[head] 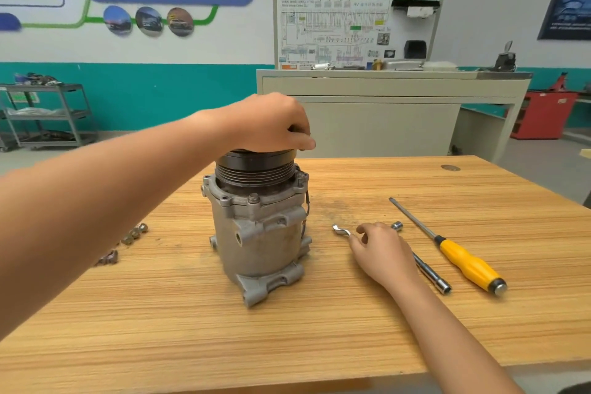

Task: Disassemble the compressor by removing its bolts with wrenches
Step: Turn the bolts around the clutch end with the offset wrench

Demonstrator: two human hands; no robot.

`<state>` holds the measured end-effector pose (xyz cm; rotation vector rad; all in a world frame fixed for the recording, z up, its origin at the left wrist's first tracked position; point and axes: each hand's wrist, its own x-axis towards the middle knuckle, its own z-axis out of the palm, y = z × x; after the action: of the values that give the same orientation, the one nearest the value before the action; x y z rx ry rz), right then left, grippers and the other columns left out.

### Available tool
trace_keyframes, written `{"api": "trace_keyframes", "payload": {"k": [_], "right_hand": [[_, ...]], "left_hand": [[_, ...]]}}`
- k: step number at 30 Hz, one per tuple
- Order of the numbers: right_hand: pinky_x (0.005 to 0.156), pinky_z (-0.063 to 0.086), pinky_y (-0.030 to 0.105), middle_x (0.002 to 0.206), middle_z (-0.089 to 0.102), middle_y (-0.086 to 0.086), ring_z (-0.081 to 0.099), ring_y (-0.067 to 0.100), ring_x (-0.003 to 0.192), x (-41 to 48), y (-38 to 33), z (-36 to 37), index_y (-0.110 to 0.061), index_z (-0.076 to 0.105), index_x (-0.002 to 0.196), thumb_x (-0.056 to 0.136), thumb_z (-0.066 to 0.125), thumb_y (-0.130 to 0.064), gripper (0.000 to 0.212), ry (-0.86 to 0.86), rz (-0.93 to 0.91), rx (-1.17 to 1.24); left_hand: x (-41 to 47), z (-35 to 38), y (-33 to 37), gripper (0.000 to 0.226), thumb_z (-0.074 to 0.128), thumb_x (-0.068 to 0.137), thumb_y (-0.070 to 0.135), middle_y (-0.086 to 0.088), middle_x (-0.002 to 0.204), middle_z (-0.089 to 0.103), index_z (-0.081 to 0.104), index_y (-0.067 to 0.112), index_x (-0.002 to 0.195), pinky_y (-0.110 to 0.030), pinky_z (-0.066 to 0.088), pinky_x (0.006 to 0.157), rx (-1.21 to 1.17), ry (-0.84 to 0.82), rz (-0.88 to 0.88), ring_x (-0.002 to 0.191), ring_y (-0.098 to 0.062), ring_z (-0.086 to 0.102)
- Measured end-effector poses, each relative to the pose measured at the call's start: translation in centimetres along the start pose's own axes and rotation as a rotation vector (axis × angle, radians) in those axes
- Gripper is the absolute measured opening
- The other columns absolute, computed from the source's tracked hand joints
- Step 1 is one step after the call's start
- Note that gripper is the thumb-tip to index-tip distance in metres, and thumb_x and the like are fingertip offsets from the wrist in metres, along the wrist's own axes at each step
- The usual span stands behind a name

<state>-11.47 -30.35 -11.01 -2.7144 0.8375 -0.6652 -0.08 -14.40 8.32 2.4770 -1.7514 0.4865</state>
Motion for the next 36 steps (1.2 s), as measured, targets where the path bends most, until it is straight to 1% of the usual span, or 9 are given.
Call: {"api": "trace_keyframes", "payload": {"k": [3, 8, 13, 15, 18, 21, 25, 31, 36], "right_hand": [[0.058, 0.036, 0.027, 0.093, 0.056, -0.001, 0.053, 0.017, 0.08, -0.7, 0.1, -0.5, -0.016, 0.057, 0.088, 0.089, 0.045, -0.04, 0.027, -0.131, -0.027, -0.176], [0.061, 0.036, 0.028, 0.091, 0.053, 0.001, 0.047, 0.017, 0.074, -1.2, 0.1, -1.5, -0.014, 0.052, 0.094, 0.094, 0.037, -0.018, 0.016, -0.191, -0.059, -0.327], [0.041, 0.035, 0.022, 0.065, 0.059, -0.001, 0.047, 0.007, 0.043, -2.1, 0.0, -4.8, -0.021, 0.045, 0.089, 0.096, 0.037, -0.022, 0.011, -0.28, -0.026, 0.376], [0.041, 0.029, 0.018, 0.052, 0.05, -0.006, 0.039, 0.005, 0.039, -2.6, -0.9, -6.8, -0.031, 0.047, 0.09, 0.095, 0.042, -0.021, 0.012, -0.174, -0.145, 0.429], [0.05, 0.03, 0.024, 0.051, 0.043, -0.008, 0.042, 0.007, 0.049, -2.8, -2.3, -9.1, -0.027, 0.056, 0.095, 0.095, 0.044, -0.022, 0.013, -0.053, -0.324, 0.144], [0.059, 0.041, 0.034, 0.061, 0.05, -0.003, 0.052, 0.024, 0.065, -3.0, -3.2, -10.8, -0.023, 0.055, 0.108, 0.096, 0.04, -0.026, 0.02, -0.038, -0.304, -0.081], [0.06, 0.049, 0.035, 0.076, 0.058, -0.002, 0.056, 0.024, 0.073, -3.2, -4.4, -11.9, -0.036, 0.043, 0.124, 0.097, 0.034, -0.027, 0.03, 0.009, -0.273, -0.216], [0.041, 0.015, 0.027, 0.065, 0.029, -0.004, 0.037, 0.022, 0.056, -3.1, -6.8, -12.7, -0.022, 0.023, 0.137, 0.088, 0.038, -0.003, 0.054, 0.042, -0.378, -0.618], [0.048, 0.029, 0.027, 0.066, 0.024, 0.001, 0.038, 0.02, 0.062, -3.2, -8.0, -14.0, -0.009, 0.01, 0.141, 0.087, 0.042, 0.003, 0.064, -0.089, -0.484, -0.815]], "left_hand": [[-0.6, 0.4, -0.2, 0.029, 0.057, 0.09, 0.037, -0.001, 0.11, 0.067, 0.071, 0.012, 0.098, -0.038, 0.046, 0.091, -0.126, 0.007, -0.017, 0.101, -0.021, 0.059], [-0.8, 0.5, -0.5, 0.037, 0.048, 0.092, 0.047, 0.0, 0.113, 0.061, 0.063, 0.019, 0.112, -0.028, 0.039, 0.079, -0.218, 0.093, -0.175, 0.096, -0.015, 0.051], [-0.7, 0.8, -0.9, 0.037, 0.042, 0.097, 0.037, -0.009, 0.118, 0.063, 0.063, 0.013, 0.117, -0.028, 0.036, 0.076, -0.27, 0.116, -0.298, 0.096, -0.023, 0.052], [-0.6, 0.7, -0.8, 0.037, 0.043, 0.097, 0.035, -0.01, 0.117, 0.063, 0.064, 0.011, 0.117, -0.027, 0.037, 0.075, -0.279, 0.117, -0.313, 0.096, -0.025, 0.053], [-0.7, 0.7, -0.6, 0.037, 0.043, 0.097, 0.034, -0.011, 0.115, 0.063, 0.063, 0.011, 0.118, -0.027, 0.037, 0.073, -0.29, 0.114, -0.322, 0.093, -0.024, 0.052], [-0.8, 0.7, -0.6, 0.037, 0.043, 0.097, 0.034, -0.011, 0.114, 0.063, 0.064, 0.011, 0.118, -0.028, 0.039, 0.073, -0.297, 0.118, -0.327, 0.094, -0.026, 0.052], [-0.9, 0.8, -0.5, 0.037, 0.043, 0.097, 0.036, -0.011, 0.113, 0.063, 0.064, 0.013, 0.116, -0.03, 0.043, 0.075, -0.3, 0.121, -0.335, 0.098, -0.028, 0.054], [-1.0, 0.9, -0.6, 0.036, 0.043, 0.096, 0.036, -0.01, 0.109, 0.064, 0.064, 0.013, 0.112, -0.039, 0.05, 0.083, -0.301, 0.12, -0.346, 0.098, -0.031, 0.055], [-0.7, 1.2, -0.7, 0.036, 0.041, 0.096, 0.036, -0.01, 0.105, 0.063, 0.063, 0.013, 0.113, -0.033, 0.048, 0.073, -0.295, 0.115, -0.342, 0.093, -0.03, 0.055]]}}
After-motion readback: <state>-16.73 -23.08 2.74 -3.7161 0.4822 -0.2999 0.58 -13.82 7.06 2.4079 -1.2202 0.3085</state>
